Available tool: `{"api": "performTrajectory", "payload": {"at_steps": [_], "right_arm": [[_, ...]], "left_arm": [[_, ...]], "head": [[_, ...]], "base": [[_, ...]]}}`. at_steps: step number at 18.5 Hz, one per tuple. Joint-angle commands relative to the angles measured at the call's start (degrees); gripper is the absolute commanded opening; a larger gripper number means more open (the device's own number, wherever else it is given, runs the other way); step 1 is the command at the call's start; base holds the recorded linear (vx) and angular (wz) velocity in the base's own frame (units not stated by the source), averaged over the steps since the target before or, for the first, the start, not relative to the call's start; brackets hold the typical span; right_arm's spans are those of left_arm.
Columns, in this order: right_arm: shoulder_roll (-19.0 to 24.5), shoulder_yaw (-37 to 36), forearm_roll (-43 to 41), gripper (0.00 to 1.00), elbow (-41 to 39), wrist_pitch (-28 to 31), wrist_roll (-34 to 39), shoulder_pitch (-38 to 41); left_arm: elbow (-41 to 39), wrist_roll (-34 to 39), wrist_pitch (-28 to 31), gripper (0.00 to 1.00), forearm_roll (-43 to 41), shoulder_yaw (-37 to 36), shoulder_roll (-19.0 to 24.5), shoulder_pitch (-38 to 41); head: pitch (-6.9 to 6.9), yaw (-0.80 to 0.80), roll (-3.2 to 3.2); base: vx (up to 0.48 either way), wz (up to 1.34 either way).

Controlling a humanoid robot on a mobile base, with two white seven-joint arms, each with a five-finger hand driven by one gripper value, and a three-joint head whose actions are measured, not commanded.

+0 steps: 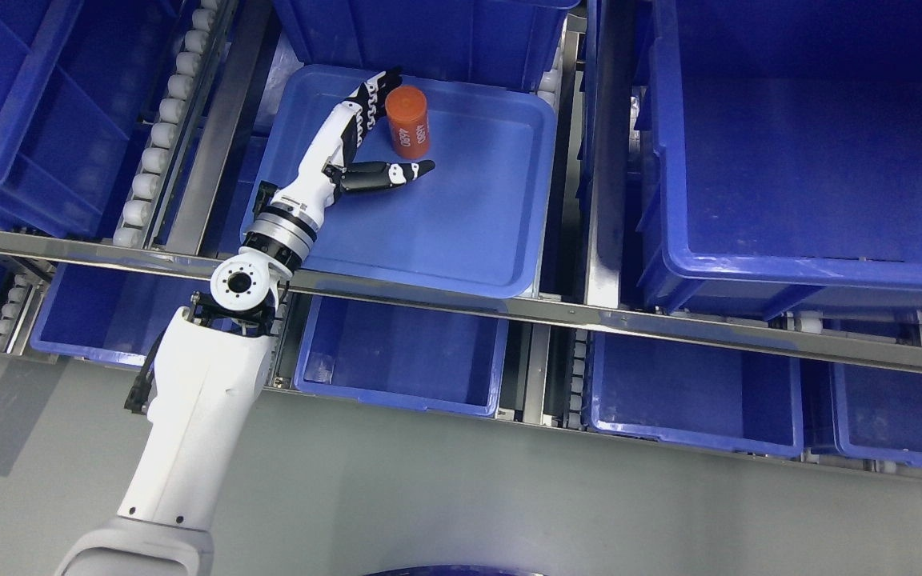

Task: Grab orange capacitor from left shelf to right desk
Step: 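Close the left hand fingers around the orange capacitor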

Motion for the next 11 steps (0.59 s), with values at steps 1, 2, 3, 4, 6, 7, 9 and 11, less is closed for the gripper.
{"api": "performTrajectory", "payload": {"at_steps": [1, 2, 3, 4, 6, 7, 9, 11], "right_arm": [[-1.00, -0.61, 0.00, 1.00, -1.93, -0.03, -0.05, 0.79], [-1.00, -0.61, 0.00, 1.00, -1.93, -0.03, -0.05, 0.79], [-1.00, -0.61, 0.00, 1.00, -1.93, -0.03, -0.05, 0.79], [-1.00, -0.61, 0.00, 1.00, -1.93, 0.05, -0.05, 0.79], [-1.00, -0.61, 0.00, 1.00, -1.93, -0.03, -0.05, 0.79], [-1.00, -0.61, 0.00, 1.00, -1.93, -0.03, -0.05, 0.79], [-1.00, -0.61, 0.00, 1.00, -1.93, -0.03, -0.05, 0.79], [-1.00, -0.61, 0.00, 1.00, -1.93, 0.05, -0.05, 0.79]], "left_arm": [[6.21, -2.03, -0.72, 0.80, -1.51, -1.66, 0.16, -2.27], [6.21, -2.38, -0.90, 0.77, -1.51, -1.48, 0.25, -2.18], [6.21, -2.56, -1.25, 0.74, -1.51, -1.30, 0.17, -2.18], [6.21, -2.56, -1.51, 0.71, -1.51, -1.21, 0.16, -2.18], [6.21, -2.56, -2.74, 0.65, -1.42, -0.95, 0.16, -1.92], [6.21, -2.56, -3.18, 0.61, -1.42, -0.86, 0.16, -1.65], [6.21, -2.65, -4.76, 0.50, -1.42, 0.27, 0.16, -1.13], [6.21, -2.65, -6.08, 0.39, -1.33, 1.16, 0.16, -0.42]], "head": [[0.00, 0.00, 0.00], [0.00, 0.00, 0.00], [0.00, 0.00, 0.00], [0.00, 0.00, 0.00], [0.00, 0.00, 0.00], [0.00, 0.00, 0.00], [0.00, 0.00, 0.00], [0.00, 0.00, 0.00]], "base": [[0.000, 0.00], [0.000, 0.00], [0.000, 0.00], [0.000, 0.00], [0.000, 0.00], [0.000, 0.00], [0.000, 0.00], [0.000, 0.00]]}}
